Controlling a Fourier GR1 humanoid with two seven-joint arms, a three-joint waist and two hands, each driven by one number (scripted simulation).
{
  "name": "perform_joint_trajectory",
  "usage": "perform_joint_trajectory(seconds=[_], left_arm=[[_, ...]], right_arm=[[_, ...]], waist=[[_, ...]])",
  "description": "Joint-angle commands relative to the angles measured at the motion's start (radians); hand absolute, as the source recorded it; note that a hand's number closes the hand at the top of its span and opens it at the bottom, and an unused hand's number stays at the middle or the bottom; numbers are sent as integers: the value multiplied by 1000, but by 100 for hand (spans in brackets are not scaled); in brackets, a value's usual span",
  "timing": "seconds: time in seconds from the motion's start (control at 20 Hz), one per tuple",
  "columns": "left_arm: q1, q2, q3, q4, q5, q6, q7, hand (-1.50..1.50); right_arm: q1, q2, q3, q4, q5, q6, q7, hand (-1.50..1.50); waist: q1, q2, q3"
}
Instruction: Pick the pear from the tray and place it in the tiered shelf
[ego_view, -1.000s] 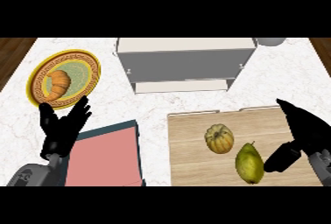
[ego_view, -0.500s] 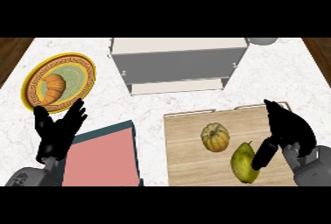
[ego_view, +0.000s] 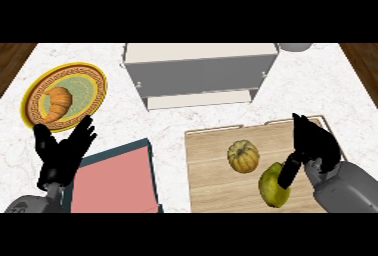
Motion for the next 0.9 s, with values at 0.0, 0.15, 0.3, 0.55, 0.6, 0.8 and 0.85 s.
perform_joint_trajectory(seconds=[0.0,0.15,0.3,0.55,0.6,0.8,0.85], left_arm=[[26,-5,-1,4,0,7,18,0],[50,4,6,19,-6,-13,-14,0],[55,-21,0,30,-9,-10,-22,0],[37,-55,-19,21,-31,11,-13,0],[7,-26,19,37,-14,-5,2,0],[67,-30,-7,-14,-39,1,1,0],[54,-29,4,-8,-36,-4,-3,0]], right_arm=[[-19,71,26,76,76,44,235,-150],[6,61,8,62,99,72,235,-150],[4,105,-8,81,144,64,235,-150],[39,163,-4,83,214,33,235,-150],[39,174,-10,63,233,49,235,-150],[74,172,-34,34,258,68,225,-150],[79,181,-40,84,285,37,175,-150]], waist=[[3,12,3],[-9,10,3],[-8,11,3],[-4,15,6],[-10,15,6],[-5,13,6],[-1,16,7]])
